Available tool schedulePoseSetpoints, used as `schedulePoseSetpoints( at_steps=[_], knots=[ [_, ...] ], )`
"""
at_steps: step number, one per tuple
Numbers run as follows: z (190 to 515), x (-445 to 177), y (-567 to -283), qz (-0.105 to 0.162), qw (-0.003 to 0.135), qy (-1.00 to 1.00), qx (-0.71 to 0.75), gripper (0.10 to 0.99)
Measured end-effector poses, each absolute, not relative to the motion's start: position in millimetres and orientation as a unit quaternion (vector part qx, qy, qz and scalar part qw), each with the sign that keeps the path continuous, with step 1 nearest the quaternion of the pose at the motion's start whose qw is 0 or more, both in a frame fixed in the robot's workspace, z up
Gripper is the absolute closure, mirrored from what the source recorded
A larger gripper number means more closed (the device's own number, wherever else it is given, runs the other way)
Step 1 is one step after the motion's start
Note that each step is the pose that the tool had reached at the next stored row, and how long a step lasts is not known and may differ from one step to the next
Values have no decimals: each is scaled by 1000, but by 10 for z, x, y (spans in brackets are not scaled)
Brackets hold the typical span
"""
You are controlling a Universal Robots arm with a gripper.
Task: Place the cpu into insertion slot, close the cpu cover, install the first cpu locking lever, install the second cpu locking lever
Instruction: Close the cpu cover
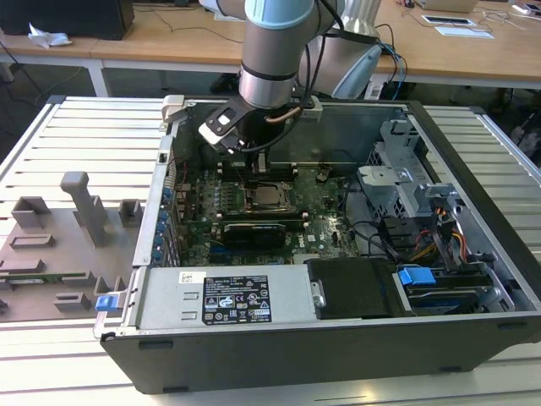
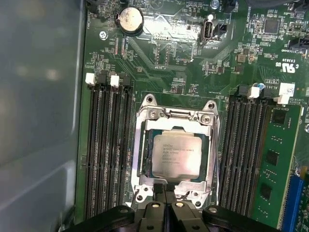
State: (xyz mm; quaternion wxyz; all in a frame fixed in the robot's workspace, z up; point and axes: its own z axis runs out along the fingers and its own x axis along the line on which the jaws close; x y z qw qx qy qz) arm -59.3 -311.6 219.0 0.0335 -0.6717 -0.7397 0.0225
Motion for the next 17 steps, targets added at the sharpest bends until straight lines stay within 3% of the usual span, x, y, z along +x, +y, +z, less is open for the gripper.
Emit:
schedulePoseSetpoints(
  at_steps=[17],
  knots=[
    [2044,-598,-3117,23,33,-740,-672,980]
  ],
)
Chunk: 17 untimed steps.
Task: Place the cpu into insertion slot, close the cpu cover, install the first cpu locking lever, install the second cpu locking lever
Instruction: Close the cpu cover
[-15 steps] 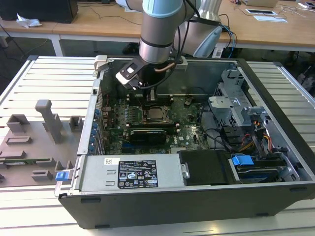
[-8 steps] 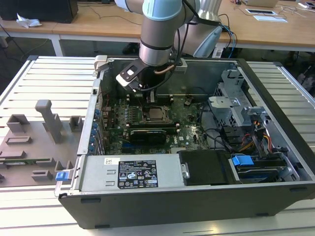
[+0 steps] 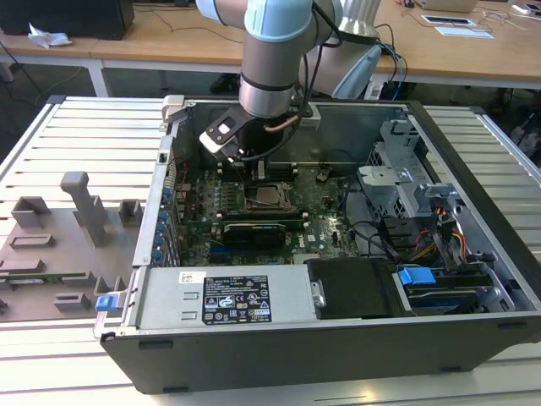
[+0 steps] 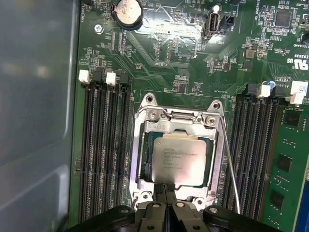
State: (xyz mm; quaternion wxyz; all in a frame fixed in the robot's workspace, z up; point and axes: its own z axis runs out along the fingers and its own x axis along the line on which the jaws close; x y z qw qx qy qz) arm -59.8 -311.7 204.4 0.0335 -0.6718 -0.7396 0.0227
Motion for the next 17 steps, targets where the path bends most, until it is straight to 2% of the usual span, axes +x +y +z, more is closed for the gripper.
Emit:
schedulePoseSetpoints(
  at_steps=[10,17],
  knots=[
    [2040,-581,-3116,21,32,-740,-671,980],
    [2169,-526,-3115,22,34,-740,-671,980]
  ],
)
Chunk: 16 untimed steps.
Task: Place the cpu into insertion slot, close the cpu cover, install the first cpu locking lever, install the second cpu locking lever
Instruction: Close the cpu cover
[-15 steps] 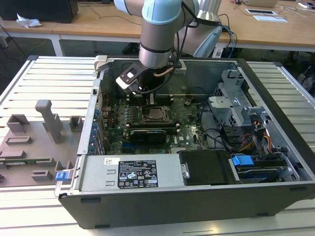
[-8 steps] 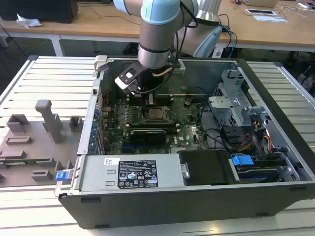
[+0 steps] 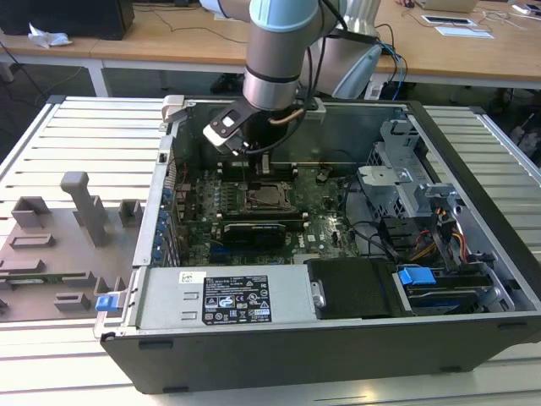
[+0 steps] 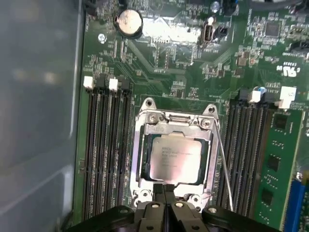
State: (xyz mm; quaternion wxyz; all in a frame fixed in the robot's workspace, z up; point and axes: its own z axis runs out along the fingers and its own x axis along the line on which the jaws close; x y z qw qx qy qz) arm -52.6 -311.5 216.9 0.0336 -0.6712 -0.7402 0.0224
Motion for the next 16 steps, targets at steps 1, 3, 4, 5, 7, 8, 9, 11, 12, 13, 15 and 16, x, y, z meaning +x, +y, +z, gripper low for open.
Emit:
schedulePoseSetpoints(
  at_steps=[1,3,4,5,7,8,9,11,12,13,15,16],
  knots=[
    [2169,-464,-3116,25,37,-740,-671,980],
    [2169,-399,-3116,28,40,-740,-671,980],
    [2170,-376,-3116,29,41,-740,-671,980],
    [2172,-365,-3117,29,41,-740,-671,980],
    [2188,-358,-3116,29,41,-740,-671,980],
    [2200,-358,-3116,29,41,-740,-671,980],
    [2228,-358,-3116,29,41,-740,-671,980],
    [2261,-358,-3116,29,41,-740,-671,980],
    [2289,-358,-3116,29,41,-740,-671,980],
    [2303,-358,-3116,29,41,-740,-671,980],
    [2322,-358,-3116,29,41,-740,-671,980],
    [2327,-358,-3116,29,41,-740,-671,980]
  ],
)
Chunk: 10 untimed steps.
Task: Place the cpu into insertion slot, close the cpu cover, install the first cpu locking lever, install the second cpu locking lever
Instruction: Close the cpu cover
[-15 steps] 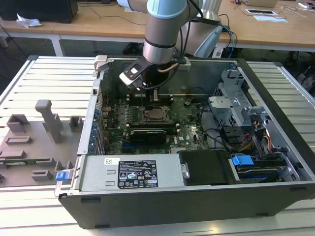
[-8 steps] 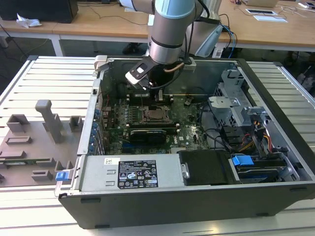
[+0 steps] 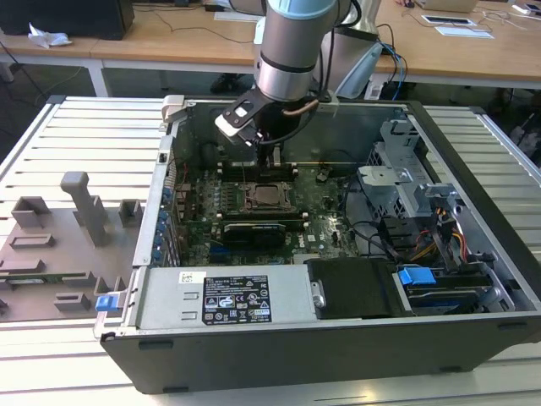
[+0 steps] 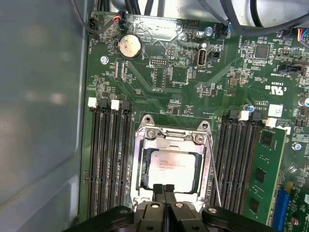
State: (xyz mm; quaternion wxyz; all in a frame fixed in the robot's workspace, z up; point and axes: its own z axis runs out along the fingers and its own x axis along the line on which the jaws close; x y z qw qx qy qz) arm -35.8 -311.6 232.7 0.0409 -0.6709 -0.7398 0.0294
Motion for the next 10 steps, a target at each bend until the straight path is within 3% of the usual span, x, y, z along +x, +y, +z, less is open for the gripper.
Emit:
schedulePoseSetpoints(
  at_steps=[10],
  knots=[
    [2639,-357,-3116,30,41,-740,-671,980]
  ],
)
